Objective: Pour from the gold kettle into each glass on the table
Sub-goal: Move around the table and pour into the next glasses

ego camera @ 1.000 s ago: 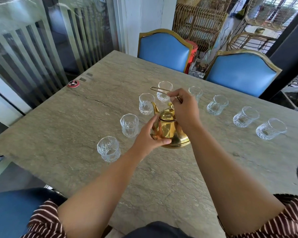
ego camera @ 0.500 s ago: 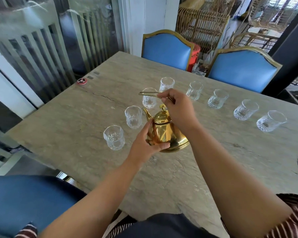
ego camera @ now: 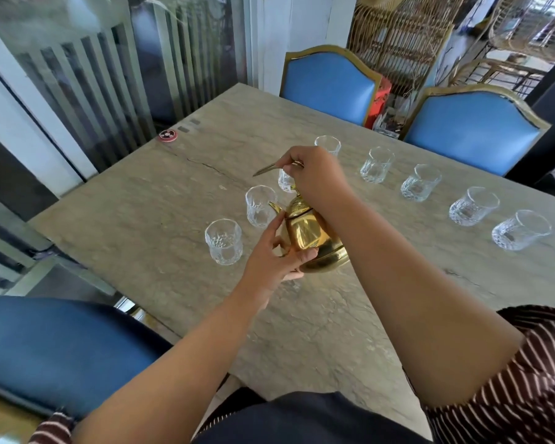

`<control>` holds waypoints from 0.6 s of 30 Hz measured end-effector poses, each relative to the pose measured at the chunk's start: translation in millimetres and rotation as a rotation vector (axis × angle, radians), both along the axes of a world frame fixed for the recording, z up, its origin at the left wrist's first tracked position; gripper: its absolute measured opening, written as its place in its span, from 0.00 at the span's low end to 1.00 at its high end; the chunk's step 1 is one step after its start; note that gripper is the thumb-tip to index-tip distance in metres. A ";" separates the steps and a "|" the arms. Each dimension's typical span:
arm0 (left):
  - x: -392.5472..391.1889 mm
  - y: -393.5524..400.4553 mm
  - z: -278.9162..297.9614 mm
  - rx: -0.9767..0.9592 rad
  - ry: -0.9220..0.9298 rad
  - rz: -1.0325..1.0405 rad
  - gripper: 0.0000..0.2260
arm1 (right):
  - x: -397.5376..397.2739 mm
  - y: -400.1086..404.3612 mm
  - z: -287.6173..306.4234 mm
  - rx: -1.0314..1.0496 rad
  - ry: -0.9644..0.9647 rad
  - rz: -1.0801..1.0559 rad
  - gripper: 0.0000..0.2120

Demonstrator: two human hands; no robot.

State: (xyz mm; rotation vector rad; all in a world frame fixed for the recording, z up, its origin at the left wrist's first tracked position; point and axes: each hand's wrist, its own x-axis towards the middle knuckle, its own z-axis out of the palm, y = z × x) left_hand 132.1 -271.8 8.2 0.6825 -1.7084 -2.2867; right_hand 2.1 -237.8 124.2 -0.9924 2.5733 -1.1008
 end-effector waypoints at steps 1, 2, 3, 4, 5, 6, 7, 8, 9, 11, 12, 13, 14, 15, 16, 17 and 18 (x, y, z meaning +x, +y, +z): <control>-0.7 -1.5 0.0 0.009 -0.002 -0.001 0.43 | -1.2 -2.8 0.7 0.011 0.011 0.001 0.09; -1.6 -2.8 -0.2 0.018 -0.005 0.000 0.44 | -2.2 -5.3 1.4 0.022 0.023 0.002 0.09; -2.1 -3.9 0.1 0.028 -0.007 -0.002 0.44 | -2.8 -7.4 2.1 0.033 0.029 -0.001 0.09; -2.7 -4.9 0.2 0.034 -0.010 -0.002 0.44 | -3.3 -9.2 2.4 0.044 0.031 -0.004 0.09; -2.7 -5.6 0.3 0.037 -0.012 -0.002 0.44 | -3.6 -10.9 2.5 0.053 0.031 -0.005 0.09; -2.5 -6.3 0.3 0.040 -0.014 -0.002 0.44 | -3.7 -12.4 2.4 0.057 0.031 -0.004 0.10; -2.0 -6.8 0.5 0.042 -0.011 0.000 0.45 | -3.6 -14.0 2.3 0.059 0.030 -0.002 0.10; -1.3 -7.6 0.7 0.045 -0.005 0.003 0.45 | -3.6 -15.9 2.5 0.063 0.028 0.000 0.09; -0.6 -7.9 1.2 0.048 0.001 0.006 0.46 | -3.3 -18.0 2.7 0.073 0.027 0.002 0.09; 0.6 -8.5 2.5 0.058 0.007 0.009 0.46 | -2.7 -22.1 3.2 0.100 0.030 0.005 0.09; 1.1 -8.6 2.9 0.065 0.007 0.009 0.47 | -2.8 -24.1 3.3 0.110 0.030 0.008 0.10; 1.7 -8.7 2.6 0.070 0.008 0.012 0.47 | -2.8 -25.8 3.3 0.119 0.032 0.010 0.10; 1.9 -8.8 2.2 0.074 0.009 0.017 0.47 | -2.9 -27.2 3.1 0.130 0.036 0.013 0.10; 2.2 -8.9 1.8 0.079 0.011 0.022 0.46 | -2.9 -28.4 3.1 0.142 0.041 0.015 0.10; 2.3 -9.0 1.6 0.086 0.012 0.024 0.46 | -2.9 -29.2 2.8 0.149 0.045 0.016 0.11; 2.3 -9.2 0.9 0.092 0.014 0.026 0.46 | -3.0 -29.8 2.6 0.151 0.046 0.015 0.11; 2.5 -9.4 0.9 0.096 0.019 0.027 0.45 | -3.2 -30.4 2.5 0.152 0.046 0.014 0.11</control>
